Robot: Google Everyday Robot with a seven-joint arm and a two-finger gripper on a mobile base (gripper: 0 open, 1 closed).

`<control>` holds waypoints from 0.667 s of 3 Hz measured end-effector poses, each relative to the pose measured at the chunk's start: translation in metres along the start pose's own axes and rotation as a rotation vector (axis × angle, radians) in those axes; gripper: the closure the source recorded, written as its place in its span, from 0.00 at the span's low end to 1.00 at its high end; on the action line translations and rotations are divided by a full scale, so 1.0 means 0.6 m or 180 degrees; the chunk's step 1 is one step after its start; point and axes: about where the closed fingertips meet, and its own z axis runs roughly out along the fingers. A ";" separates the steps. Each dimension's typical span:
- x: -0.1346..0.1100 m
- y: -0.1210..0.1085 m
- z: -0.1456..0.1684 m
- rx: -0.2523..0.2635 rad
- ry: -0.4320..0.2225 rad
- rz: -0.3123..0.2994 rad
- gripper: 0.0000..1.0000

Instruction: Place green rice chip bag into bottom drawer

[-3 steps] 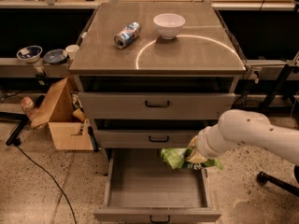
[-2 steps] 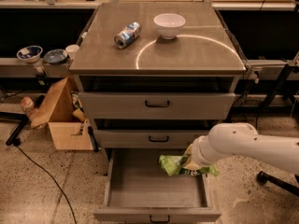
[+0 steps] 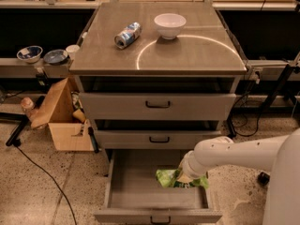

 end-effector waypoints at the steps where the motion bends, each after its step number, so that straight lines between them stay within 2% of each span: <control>1: 0.000 0.000 0.000 0.0000 0.0000 0.0000 1.00; 2: 0.002 0.002 0.003 0.0062 -0.0020 0.0030 1.00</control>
Offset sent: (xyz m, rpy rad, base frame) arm -0.0007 -0.0019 -0.0035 0.0125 -0.0486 -0.0402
